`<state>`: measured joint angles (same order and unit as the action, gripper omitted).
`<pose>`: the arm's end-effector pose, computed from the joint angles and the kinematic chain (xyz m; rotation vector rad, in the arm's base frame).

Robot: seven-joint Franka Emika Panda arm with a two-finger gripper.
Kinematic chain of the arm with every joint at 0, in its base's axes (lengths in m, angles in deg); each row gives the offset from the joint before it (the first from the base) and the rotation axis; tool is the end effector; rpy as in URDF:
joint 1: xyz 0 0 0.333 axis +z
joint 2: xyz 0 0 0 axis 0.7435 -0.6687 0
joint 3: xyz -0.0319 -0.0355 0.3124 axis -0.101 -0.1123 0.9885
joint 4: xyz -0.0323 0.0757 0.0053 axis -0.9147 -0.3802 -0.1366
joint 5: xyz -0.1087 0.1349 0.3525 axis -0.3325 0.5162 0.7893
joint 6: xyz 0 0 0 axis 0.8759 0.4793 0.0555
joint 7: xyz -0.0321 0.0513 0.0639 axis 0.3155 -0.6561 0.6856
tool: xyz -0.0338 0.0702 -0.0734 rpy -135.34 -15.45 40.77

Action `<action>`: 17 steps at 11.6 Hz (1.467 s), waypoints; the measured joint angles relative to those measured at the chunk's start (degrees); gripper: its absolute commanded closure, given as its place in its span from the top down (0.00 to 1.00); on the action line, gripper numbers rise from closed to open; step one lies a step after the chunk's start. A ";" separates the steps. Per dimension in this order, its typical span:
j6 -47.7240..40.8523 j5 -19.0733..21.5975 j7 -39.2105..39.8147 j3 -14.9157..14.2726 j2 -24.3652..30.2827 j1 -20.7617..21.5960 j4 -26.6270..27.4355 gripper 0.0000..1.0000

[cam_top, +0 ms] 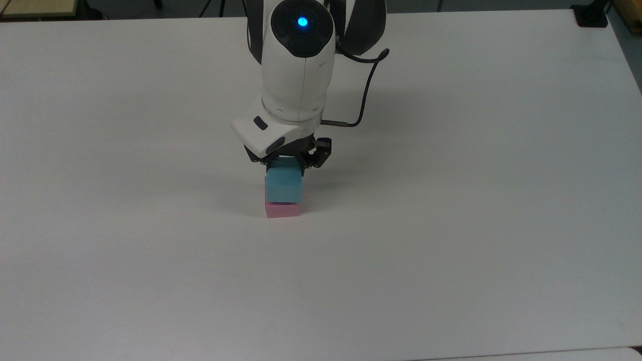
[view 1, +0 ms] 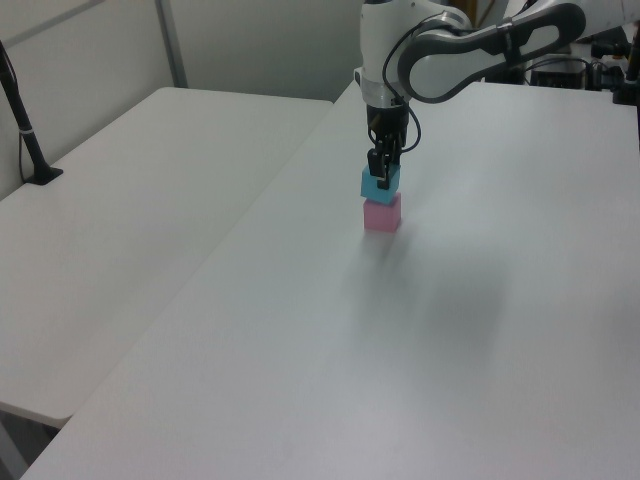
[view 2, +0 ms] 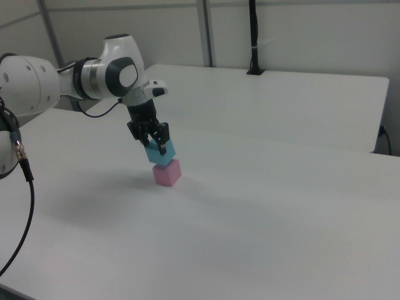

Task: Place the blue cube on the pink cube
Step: 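Lower the light-blue cube onto the pink cube's top face, then open the gripper and raise it away from the stacked cubes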

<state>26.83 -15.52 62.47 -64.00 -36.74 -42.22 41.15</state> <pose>0.6972 0.0697 0.4139 3.0235 -0.0305 0.0569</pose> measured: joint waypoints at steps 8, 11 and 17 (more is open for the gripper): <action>0.00 -4.96 -1.41 0.00 -0.68 0.64 0.01 1.00; 0.00 -4.97 -2.66 0.00 -0.54 0.72 -0.16 1.00; -11.72 -2.00 -7.44 -0.41 13.28 -2.26 -0.97 1.00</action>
<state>15.10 -17.53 55.03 -64.41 -23.46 -44.47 40.18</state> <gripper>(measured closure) 0.000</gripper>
